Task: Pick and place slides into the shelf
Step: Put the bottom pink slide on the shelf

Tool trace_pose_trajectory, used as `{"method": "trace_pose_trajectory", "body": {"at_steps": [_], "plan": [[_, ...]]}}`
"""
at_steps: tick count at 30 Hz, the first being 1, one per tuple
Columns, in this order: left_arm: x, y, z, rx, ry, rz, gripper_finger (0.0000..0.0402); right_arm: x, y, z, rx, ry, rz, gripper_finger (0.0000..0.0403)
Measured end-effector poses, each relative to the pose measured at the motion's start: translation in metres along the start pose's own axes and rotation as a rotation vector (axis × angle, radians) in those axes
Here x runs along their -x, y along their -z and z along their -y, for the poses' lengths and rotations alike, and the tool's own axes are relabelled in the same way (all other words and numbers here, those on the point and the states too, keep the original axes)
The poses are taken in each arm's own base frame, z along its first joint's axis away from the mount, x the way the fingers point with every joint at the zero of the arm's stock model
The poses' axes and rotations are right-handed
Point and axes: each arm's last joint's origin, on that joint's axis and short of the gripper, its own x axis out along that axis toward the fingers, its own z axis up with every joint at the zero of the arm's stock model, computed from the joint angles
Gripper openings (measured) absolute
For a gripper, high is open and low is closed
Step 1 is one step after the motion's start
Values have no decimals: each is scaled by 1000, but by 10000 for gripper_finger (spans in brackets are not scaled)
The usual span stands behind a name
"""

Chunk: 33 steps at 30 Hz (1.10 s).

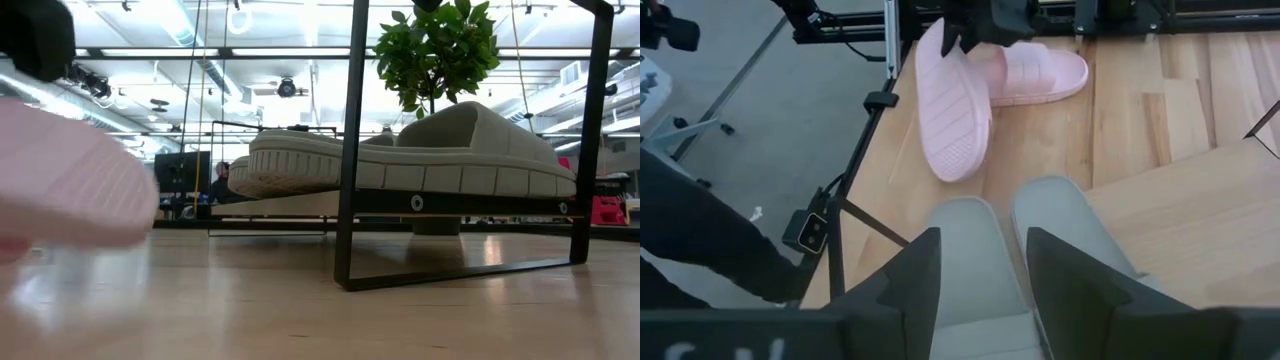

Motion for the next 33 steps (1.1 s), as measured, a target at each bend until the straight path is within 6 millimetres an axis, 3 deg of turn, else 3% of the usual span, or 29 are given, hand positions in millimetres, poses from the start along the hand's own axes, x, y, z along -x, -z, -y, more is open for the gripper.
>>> {"method": "trace_pose_trajectory", "body": {"at_steps": [7,13,18,22,25,33], "plan": [[21,-1,26,-18,26,-1,78,1,0,-1,2,-23,-1,155],[69,7,43,-29,-208,40,77,8,-10,-4,27,-54,27,155],[121,14,54,-15,-456,269,76,26,-31,-10,110,-38,116,155],[145,9,59,-8,-597,494,75,42,-46,-13,166,-12,188,155],[148,-4,62,-28,-683,542,75,50,-53,-12,183,0,219,155],[116,-68,74,-172,-914,356,75,66,-58,-7,214,48,180,155]]}}
